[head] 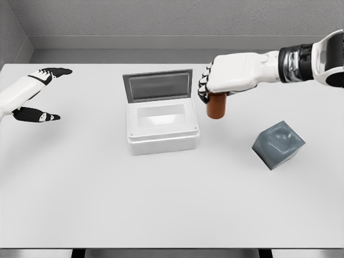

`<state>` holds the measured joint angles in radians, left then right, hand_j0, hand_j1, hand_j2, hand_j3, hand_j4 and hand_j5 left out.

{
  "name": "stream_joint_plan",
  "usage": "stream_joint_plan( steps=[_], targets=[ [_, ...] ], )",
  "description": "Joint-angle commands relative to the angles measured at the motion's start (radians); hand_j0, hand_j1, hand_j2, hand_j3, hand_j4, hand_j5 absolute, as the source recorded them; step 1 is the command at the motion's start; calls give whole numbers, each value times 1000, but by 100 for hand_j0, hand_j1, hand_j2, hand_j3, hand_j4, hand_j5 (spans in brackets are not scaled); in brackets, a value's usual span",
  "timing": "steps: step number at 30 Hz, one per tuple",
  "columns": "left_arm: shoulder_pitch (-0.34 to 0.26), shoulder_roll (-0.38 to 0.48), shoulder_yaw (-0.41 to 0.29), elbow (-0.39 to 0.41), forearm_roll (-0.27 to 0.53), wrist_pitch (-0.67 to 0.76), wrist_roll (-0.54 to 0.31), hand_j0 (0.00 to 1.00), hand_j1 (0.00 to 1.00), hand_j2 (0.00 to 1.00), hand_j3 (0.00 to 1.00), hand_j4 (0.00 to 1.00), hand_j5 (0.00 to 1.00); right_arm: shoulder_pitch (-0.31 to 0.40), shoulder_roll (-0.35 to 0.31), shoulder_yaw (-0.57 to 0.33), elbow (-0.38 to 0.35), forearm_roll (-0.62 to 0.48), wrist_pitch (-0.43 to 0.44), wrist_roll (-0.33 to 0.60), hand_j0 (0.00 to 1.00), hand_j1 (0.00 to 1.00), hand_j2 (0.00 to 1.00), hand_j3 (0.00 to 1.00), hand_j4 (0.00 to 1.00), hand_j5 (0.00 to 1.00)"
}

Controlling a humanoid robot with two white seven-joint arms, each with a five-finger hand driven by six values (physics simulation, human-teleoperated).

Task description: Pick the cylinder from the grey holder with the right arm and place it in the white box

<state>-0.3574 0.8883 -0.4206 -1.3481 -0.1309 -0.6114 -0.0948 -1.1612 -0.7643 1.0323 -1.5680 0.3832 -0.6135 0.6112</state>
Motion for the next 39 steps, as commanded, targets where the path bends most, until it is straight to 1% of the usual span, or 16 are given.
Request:
stream_joint_plan(
  steps=[1, 4, 6, 8, 10, 19, 26, 28, 30, 39],
  targets=[
    [0, -6, 0, 0, 7, 1, 1, 100, 100, 100, 100, 100, 100, -2, 11, 3, 3, -4, 3, 0, 45, 45, 45, 45, 45, 45],
    [0, -6, 0, 0, 7, 1, 0, 100, 100, 100, 100, 100, 100, -5, 26, 5, 11, -3, 3, 0, 45, 45, 45, 45, 45, 45],
    [0, -6, -1, 0, 7, 1, 0, 100, 100, 100, 100, 100, 100, -8, 49, 6, 36, -1, 3, 0, 45, 45, 45, 45, 45, 45],
    [0, -8, -1, -2, 7, 1, 1, 100, 100, 100, 100, 100, 100, -28, 71, 29, 52, -3, 3, 0, 45, 45, 45, 45, 45, 45],
    [0, -8, -1, 0, 7, 1, 1, 100, 100, 100, 100, 100, 100, -28, 89, 31, 68, -1, 3, 0, 45, 45, 45, 45, 45, 45],
    [0, -6, -1, 0, 7, 1, 1, 100, 100, 100, 100, 100, 100, -64, 123, 38, 103, 2, 3, 0, 45, 45, 45, 45, 45, 45],
    [0, -8, -1, 0, 7, 1, 1, 100, 100, 100, 100, 100, 100, -78, 164, 40, 109, 2, 3, 0, 45, 45, 45, 45, 45, 45],
    [0, -8, -1, 0, 7, 1, 0, 100, 100, 100, 100, 100, 100, -89, 169, 55, 111, 2, 3, 0, 45, 45, 45, 45, 45, 45],
    [0, -8, -1, -2, 7, 1, 1, 100, 100, 100, 100, 100, 100, -95, 188, 63, 111, 2, 3, 0, 45, 45, 45, 45, 45, 45],
    [0, -8, -1, 0, 7, 1, 1, 100, 100, 100, 100, 100, 100, -100, 207, 66, 112, 2, 3, 0, 46, 46, 46, 46, 46, 46]
  ],
)
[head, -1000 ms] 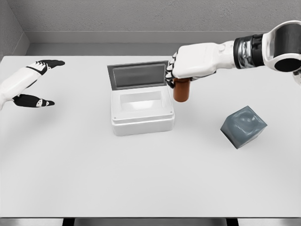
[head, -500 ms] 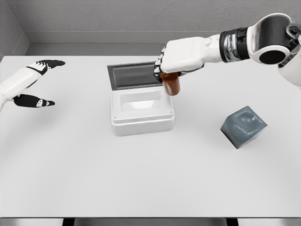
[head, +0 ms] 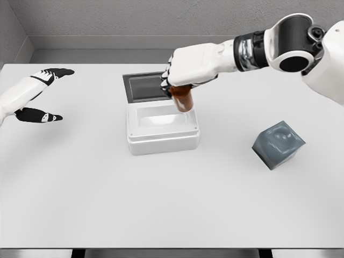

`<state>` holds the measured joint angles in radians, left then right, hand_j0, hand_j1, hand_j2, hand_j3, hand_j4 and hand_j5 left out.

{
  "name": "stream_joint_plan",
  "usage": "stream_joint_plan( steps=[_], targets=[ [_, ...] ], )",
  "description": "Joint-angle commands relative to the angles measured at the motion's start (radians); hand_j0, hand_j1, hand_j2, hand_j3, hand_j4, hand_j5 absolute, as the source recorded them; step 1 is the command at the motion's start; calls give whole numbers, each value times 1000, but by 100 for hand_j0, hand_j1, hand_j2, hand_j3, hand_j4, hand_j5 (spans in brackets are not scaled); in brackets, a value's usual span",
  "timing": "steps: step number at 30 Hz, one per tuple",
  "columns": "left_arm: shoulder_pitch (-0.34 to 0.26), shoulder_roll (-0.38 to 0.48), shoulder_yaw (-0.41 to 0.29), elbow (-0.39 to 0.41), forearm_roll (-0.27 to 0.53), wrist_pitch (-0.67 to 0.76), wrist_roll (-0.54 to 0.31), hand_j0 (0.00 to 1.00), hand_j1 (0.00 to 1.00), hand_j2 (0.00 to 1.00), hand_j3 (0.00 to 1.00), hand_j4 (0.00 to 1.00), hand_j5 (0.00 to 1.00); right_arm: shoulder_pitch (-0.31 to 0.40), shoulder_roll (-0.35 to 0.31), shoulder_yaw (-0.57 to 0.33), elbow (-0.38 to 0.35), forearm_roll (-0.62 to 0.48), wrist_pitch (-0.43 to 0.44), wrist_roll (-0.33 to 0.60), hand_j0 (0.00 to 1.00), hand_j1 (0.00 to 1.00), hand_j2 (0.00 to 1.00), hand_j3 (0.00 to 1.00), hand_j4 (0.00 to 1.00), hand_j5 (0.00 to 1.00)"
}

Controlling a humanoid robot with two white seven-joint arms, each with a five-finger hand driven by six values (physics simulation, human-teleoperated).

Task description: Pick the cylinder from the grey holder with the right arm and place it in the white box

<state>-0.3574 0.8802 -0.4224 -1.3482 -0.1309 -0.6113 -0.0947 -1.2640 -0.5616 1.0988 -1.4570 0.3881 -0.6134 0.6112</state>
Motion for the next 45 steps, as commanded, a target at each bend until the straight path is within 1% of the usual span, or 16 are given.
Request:
stream_joint_plan(
  steps=[1, 8, 9, 10, 11, 19, 21, 23, 25, 26, 28, 30, 33, 37, 41, 45],
  targets=[
    [0, 0, 1, 0, 7, 0, 1, 100, 100, 100, 100, 100, 100, 0, 6, 0, 3, -3, 2, 0, 46, 46, 46, 46, 46, 46],
    [-3, 0, 1, -2, 10, 0, 1, 100, 100, 100, 100, 100, 100, -3, 19, 0, 35, -3, 2, 0, 46, 46, 46, 46, 46, 46],
    [-3, 0, 1, 0, 10, 0, 1, 100, 100, 100, 100, 100, 100, -3, 19, 0, 36, -2, 2, 0, 55, 55, 55, 55, 55, 55],
    [-3, 0, 1, -2, 10, 0, 0, 100, 100, 100, 100, 100, 100, -3, 25, -4, 35, 15, 2, 0, 87, 87, 87, 87, 87, 87],
    [-3, 0, 1, 0, 10, 0, 1, 100, 100, 100, 100, 100, 100, -2, 29, -5, 35, 43, 2, 0, 100, 100, 100, 100, 100, 100],
    [-3, 0, 1, 0, 10, 0, 1, 100, 100, 100, 100, 100, 100, -2, 29, -16, 30, 41, 2, 0, 100, 100, 100, 100, 100, 100],
    [-2, -23, -1, -2, 10, 0, 0, 100, 100, 100, 100, 100, 100, 2, -33, -59, 3, 32, 2, 0, 100, 100, 100, 100, 100, 100],
    [-5, -55, -16, -9, 10, 0, 0, 100, 100, 100, 100, 100, 100, 23, -175, -126, -140, -15, 2, 0, 100, 100, 100, 100, 100, 100],
    [-11, -79, -16, -11, 22, 0, 0, 100, 100, 100, 100, 100, 100, 89, -339, -227, -264, -106, 2, 0, 100, 100, 100, 100, 100, 100],
    [-12, -87, -26, -9, 85, 0, -22, 100, 100, 100, 100, 100, 100, 144, -417, -304, -306, -161, 2, 0, 100, 100, 100, 100, 100, 100],
    [-31, -121, -44, -11, 177, 0, -134, 100, 100, 100, 100, 100, 100, 251, -508, -465, -306, -270, 2, 0, 100, 100, 100, 100, 100, 100],
    [-57, -158, -59, -9, 231, 0, -190, 100, 100, 100, 100, 100, 100, 426, -526, -643, -306, -380, 2, 0, 100, 100, 100, 100, 100, 100],
    [-84, -194, -72, -5, 316, 0, -287, 100, 100, 100, 100, 100, 100, 707, -483, -872, -304, -483, 2, 0, 100, 100, 100, 100, 100, 100],
    [-97, -196, -73, 0, 415, 33, -333, 100, 100, 100, 100, 100, 100, 1064, -225, -1226, -307, -517, 2, 0, 100, 100, 100, 100, 100, 100],
    [-110, -199, -69, 6, 484, 87, -339, 100, 100, 100, 100, 100, 100, 1144, -158, -1260, -304, -517, 2, 0, 100, 100, 100, 100, 100, 100],
    [-143, -236, -67, 41, 484, 125, -339, 100, 100, 100, 100, 100, 100, 1221, -93, -1261, -307, -505, 2, 0, 100, 100, 100, 100, 100, 100]
  ],
)
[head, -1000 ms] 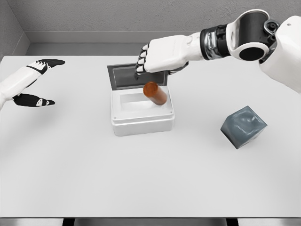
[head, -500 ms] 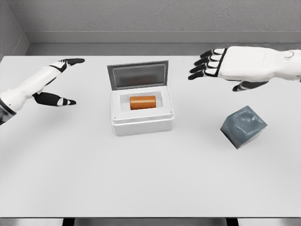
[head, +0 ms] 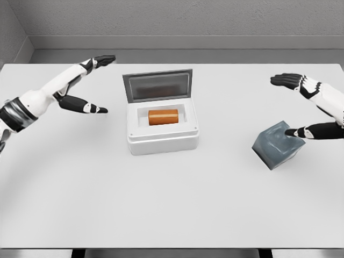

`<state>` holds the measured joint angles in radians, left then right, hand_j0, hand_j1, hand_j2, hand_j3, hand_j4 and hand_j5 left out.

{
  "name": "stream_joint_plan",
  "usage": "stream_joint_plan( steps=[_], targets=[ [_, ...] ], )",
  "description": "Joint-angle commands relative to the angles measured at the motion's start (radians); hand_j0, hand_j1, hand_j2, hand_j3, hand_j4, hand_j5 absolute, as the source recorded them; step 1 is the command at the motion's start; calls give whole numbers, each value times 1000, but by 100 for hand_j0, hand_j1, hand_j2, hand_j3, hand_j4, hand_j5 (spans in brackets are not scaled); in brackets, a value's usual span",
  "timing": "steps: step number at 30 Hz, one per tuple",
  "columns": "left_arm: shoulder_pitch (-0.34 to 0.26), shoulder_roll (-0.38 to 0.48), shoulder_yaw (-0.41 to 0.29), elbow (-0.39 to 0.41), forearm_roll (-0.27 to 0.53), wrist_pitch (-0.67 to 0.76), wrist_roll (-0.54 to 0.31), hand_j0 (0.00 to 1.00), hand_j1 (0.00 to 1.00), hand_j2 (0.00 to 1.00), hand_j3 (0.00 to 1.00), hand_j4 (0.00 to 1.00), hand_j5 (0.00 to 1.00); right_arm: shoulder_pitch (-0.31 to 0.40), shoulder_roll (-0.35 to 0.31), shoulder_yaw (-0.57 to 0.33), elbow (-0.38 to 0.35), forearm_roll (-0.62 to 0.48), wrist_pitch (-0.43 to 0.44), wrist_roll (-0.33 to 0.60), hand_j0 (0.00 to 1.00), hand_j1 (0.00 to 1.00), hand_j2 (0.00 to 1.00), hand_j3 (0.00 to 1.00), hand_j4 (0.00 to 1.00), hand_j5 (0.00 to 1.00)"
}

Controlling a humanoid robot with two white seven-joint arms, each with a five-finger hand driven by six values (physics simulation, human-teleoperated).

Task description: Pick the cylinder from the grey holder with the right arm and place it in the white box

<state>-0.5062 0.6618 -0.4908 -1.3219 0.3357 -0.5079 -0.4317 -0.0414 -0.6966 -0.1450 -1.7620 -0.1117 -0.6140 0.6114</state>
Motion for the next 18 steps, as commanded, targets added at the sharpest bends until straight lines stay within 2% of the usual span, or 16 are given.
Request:
stream_joint_plan(
  steps=[1, 6, 18],
  targets=[
    [-2, -25, 0, 24, 17, 23, -2, 100, 100, 100, 100, 100, 100, -2, 43, -18, -1, -5, 3, -1, 100, 100, 100, 100, 100, 100],
    [-29, -85, -2, 70, 17, 25, -2, 100, 100, 100, 100, 100, 100, 2, 54, -18, -1, -5, 3, -1, 100, 100, 100, 100, 100, 100],
    [-11, -113, -25, 27, 11, 20, -4, 100, 100, 100, 100, 100, 100, 3, 54, -15, 3, -2, 3, -1, 100, 100, 100, 100, 100, 100]
  ],
)
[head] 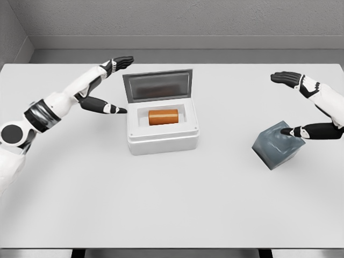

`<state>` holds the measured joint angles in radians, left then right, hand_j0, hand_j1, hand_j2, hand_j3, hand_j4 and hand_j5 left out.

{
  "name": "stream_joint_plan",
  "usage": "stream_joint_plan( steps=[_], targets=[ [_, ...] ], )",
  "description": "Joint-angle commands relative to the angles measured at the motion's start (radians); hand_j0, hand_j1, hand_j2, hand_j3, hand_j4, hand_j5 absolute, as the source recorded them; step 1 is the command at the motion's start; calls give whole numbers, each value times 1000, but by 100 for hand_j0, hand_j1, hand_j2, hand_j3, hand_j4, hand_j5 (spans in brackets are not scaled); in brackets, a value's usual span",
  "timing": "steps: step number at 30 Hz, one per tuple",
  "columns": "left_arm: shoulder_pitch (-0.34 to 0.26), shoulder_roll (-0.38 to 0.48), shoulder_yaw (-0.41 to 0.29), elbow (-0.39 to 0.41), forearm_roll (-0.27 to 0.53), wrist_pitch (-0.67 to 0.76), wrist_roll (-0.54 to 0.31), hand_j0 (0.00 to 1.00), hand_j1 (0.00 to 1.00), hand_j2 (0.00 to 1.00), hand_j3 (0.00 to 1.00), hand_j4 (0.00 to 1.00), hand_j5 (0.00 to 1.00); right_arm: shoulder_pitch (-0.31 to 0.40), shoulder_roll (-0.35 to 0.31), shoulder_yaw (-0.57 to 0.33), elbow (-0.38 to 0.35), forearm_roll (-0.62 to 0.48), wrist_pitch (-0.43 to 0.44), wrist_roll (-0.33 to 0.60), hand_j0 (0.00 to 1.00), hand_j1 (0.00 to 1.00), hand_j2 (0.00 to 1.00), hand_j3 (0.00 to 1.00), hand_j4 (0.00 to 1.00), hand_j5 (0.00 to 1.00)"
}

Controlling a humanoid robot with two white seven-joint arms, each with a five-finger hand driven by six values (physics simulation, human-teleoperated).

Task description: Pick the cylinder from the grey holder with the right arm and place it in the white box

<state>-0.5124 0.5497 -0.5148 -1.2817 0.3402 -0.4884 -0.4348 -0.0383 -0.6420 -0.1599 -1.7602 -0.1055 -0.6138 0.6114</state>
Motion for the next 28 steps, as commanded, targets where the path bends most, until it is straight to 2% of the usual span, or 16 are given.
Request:
stream_joint_plan(
  steps=[1, 8, 16, 17, 18, 21, 23, 28],
  targets=[
    [0, 1, -1, -16, 6, 1, -1, 100, 100, 100, 100, 100, 100, 0, -1, 0, 1, -8, 3, -1, 100, 100, 100, 100, 100, 100],
    [40, 16, 6, -100, 11, -4, -9, 100, 100, 100, 100, 100, 100, 0, -1, 0, 1, -8, 3, -1, 100, 100, 100, 100, 100, 100],
    [41, 52, 13, -94, 13, -1, -7, 100, 100, 100, 100, 100, 100, 0, -1, 2, 1, -8, 3, -1, 100, 100, 100, 100, 100, 100],
    [43, 65, 19, -96, 13, -1, -9, 100, 100, 100, 100, 100, 100, 0, -1, 2, 1, -8, 3, -1, 100, 100, 100, 100, 100, 100],
    [52, 116, 32, -99, 13, -4, -7, 100, 100, 100, 100, 100, 100, -2, -1, 2, 1, -8, 3, -1, 100, 100, 100, 100, 100, 100],
    [106, 220, 105, -88, 13, -7, -9, 100, 100, 100, 100, 100, 100, 0, 1, 2, 1, -6, 3, -1, 100, 100, 100, 100, 100, 100],
    [133, 248, 137, -84, 13, -7, -7, 100, 100, 100, 100, 100, 100, -2, -1, 2, 1, -6, 3, -1, 100, 100, 100, 100, 100, 100],
    [143, 283, 151, -70, 14, -9, -7, 100, 100, 100, 100, 100, 100, -2, 1, 2, 1, -6, 3, -1, 100, 100, 100, 100, 100, 100]
  ],
)
